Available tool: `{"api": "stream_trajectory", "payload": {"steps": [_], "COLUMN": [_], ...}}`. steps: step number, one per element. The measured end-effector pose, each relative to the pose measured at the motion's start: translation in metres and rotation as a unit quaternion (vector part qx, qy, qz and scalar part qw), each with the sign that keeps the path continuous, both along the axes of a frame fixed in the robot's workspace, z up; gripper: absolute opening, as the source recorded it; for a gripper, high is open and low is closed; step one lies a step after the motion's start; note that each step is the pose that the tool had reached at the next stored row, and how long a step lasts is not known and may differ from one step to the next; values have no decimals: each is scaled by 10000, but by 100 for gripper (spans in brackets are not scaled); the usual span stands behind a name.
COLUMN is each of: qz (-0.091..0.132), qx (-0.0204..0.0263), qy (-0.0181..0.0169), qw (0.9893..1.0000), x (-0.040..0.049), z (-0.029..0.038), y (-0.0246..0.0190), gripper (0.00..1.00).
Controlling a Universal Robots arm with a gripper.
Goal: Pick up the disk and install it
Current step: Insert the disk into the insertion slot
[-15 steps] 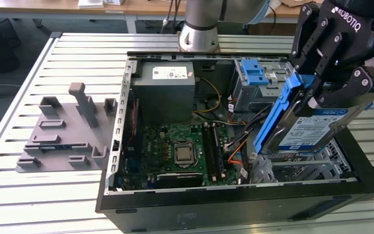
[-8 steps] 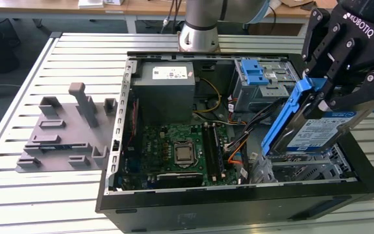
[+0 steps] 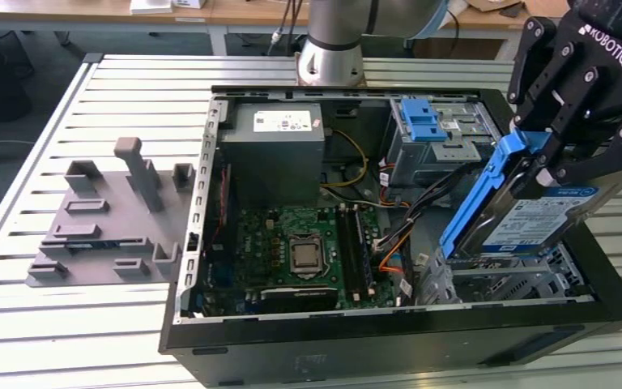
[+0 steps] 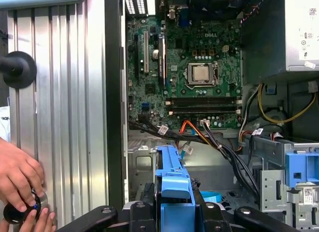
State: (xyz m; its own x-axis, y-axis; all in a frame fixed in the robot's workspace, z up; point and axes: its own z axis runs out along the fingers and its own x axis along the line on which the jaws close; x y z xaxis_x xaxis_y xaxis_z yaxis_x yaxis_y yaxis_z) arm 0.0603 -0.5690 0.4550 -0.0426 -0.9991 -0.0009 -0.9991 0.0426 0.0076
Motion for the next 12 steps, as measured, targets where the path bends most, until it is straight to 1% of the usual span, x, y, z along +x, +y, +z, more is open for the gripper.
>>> {"api": "stream_trajectory", "payload": {"steps": [4,12], "qz": [0,0], "qx": [1,-1], "qy": [0,0], "qw": [10000,10000], "x": [19,93], "z": [-14,-68], "y": [0,0], "gripper": [36,36]}}
